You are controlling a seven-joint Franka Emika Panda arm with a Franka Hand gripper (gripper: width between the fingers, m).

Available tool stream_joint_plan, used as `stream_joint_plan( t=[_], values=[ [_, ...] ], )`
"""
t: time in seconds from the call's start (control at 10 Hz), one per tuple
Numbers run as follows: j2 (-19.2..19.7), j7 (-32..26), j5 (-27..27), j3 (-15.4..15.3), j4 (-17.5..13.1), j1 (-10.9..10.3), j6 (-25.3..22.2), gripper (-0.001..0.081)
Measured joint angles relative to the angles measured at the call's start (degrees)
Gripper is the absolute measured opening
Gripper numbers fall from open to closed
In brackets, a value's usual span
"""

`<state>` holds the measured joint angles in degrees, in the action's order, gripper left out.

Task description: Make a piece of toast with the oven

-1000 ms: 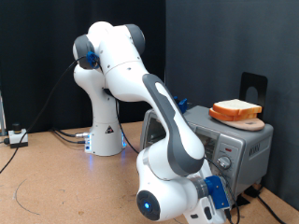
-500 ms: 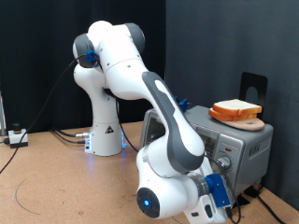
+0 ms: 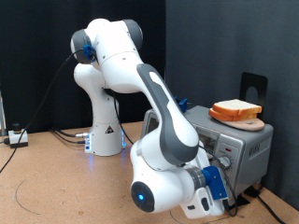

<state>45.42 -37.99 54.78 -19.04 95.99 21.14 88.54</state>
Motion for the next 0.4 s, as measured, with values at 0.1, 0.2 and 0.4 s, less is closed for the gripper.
stream_joint_plan(
  t=[0.1, 0.2, 0.4],
  values=[
    [-0.8, 1.7, -0.2, 0.6, 0.2, 1.0, -1.8, 0.0798],
    [-1.5, 3.6, -0.4, 1.2, 0.4, 1.9, -3.0, 0.0798],
    [-3.4, 6.8, -1.2, 2.8, 0.7, 3.3, -3.9, 0.0808]
  ],
)
